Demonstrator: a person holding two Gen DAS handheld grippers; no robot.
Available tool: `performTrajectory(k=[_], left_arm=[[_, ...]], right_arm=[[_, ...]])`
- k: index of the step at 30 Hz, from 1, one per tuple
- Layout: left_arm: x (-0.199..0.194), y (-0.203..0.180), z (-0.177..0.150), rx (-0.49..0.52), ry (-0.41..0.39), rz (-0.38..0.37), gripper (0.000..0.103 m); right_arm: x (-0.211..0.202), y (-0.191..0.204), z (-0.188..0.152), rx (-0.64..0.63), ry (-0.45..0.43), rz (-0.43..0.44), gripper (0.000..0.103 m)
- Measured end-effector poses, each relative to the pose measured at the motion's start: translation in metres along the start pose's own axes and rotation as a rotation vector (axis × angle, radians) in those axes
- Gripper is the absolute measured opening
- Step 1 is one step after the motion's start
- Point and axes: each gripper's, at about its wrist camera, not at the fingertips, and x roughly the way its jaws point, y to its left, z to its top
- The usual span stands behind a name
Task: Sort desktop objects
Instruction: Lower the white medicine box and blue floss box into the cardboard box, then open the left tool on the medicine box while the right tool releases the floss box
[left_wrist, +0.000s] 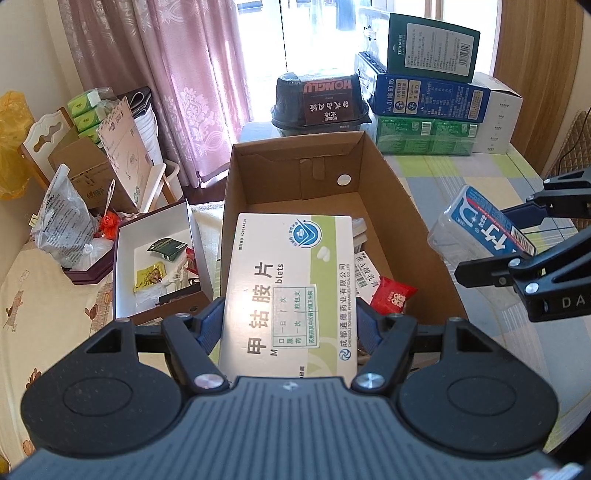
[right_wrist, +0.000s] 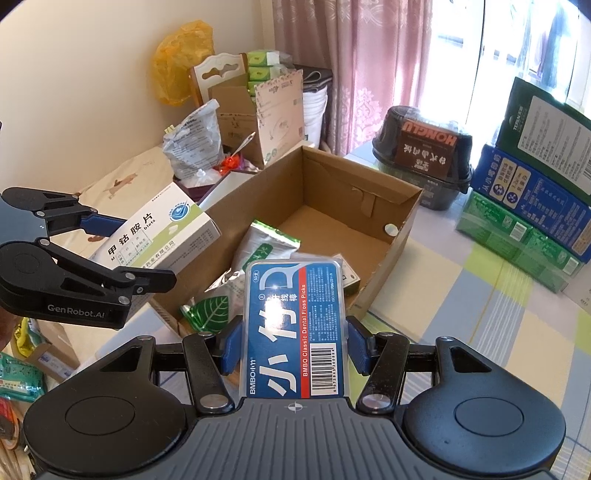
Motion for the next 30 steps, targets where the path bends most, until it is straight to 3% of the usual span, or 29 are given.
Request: performTrajectory(k=[25,30], left_arm=[[0.063,0.009,0.02,0.009,0.041,-0.012,0.068],[0.067,0.012,0.017,0.01,0.038,-0.007,0.075]], right_arm=[[0.045,-0.024,0.014,0.072,-0.001,0.015,0.054],[0.048,-0.027,0.014,0.091,0.0,0.015,0.054]])
